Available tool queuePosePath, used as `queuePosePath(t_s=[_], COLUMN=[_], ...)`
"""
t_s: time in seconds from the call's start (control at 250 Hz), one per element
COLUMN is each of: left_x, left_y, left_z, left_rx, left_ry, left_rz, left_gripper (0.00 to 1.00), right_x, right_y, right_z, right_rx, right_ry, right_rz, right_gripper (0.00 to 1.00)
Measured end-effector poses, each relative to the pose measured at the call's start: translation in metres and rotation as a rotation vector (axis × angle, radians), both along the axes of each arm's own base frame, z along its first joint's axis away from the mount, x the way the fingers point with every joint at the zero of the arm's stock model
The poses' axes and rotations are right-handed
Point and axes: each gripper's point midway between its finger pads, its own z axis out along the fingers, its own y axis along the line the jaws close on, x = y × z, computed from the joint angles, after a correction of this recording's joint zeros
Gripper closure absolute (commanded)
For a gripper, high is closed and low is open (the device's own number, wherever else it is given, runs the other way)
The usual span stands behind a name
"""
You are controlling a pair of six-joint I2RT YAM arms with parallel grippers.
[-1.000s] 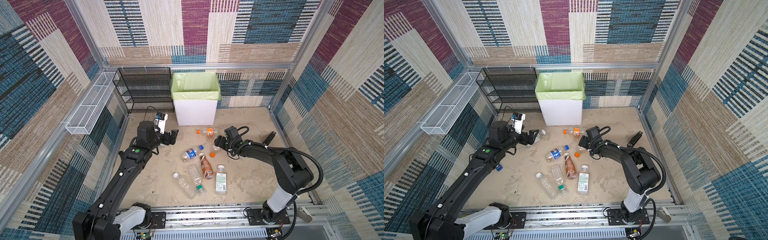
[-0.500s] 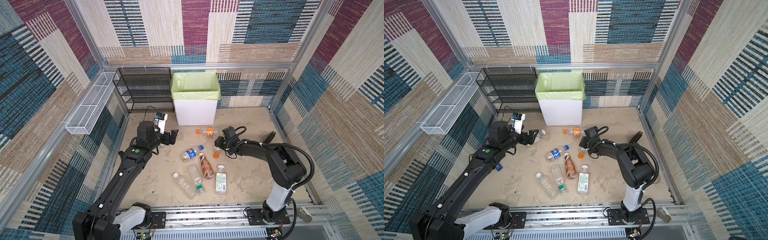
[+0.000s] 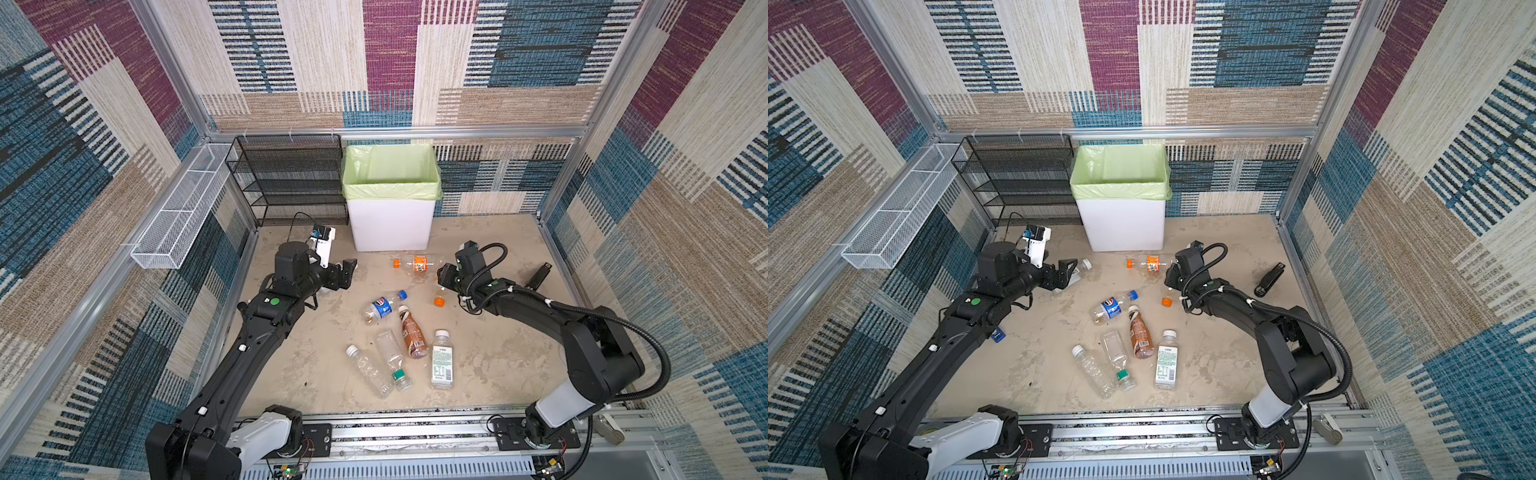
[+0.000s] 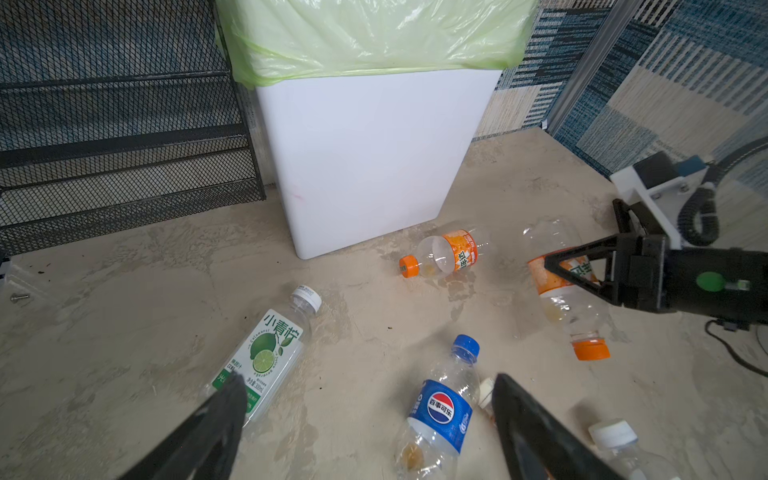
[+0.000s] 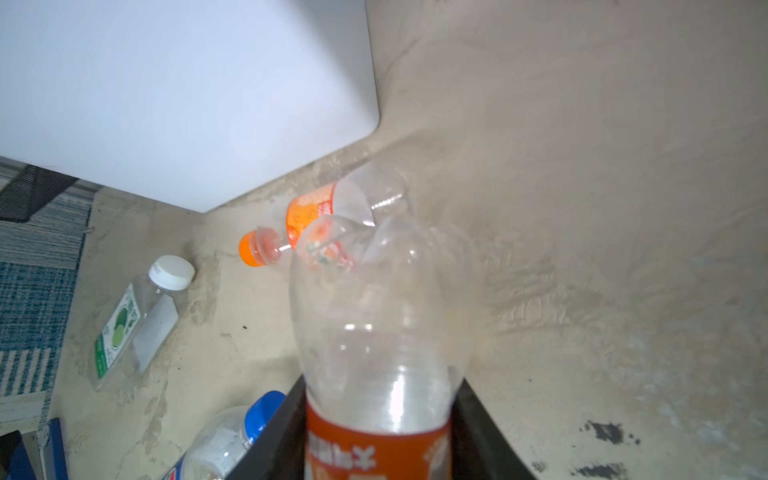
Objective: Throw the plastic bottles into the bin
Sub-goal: 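Lift the orange-label bottle with the right gripper and release it over the bin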
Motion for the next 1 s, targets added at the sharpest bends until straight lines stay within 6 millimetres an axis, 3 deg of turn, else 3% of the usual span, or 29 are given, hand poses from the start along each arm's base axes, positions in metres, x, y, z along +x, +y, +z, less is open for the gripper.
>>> queuePosePath(t_s=[0.276, 0.48, 0.756, 0.916, 1.0], left_x=[0.000, -0.001, -0.015, -0.030, -0.038], left_y=[-0.004, -0.009, -0.010, -0.004, -0.002], left_z=[-0.009, -0.014, -0.001, -0.001, 0.002], left_rx=[-0.007, -0.024, -0.055, -0.100, -0.124], left_ry=[0.013, 0.006, -0.060, -0.065, -0.074], left_rz=[-0.021, -0.047, -0.058, -0.034, -0.024], left_gripper=[0.08, 0.09, 0.09, 0.09, 0.09], right_x=[-0.017, -0.036, -0.095, -0.130, -0.137], right_y=[-0.027, -0.042, -0.059, -0.057, -0.050], right_z=[0.107, 0.199, 0.332, 0.395, 0.422], right_rx=[-0.060, -0.152, -0.259, -0.266, -0.248], right_ry=[-0.342, -0.709, -1.288, -1.591, -1.718], right_rz=[-0.006, 0.013, -0.033, -0.051, -0.056], right_gripper=[0.50, 0.52, 0.52, 0.51, 0.50])
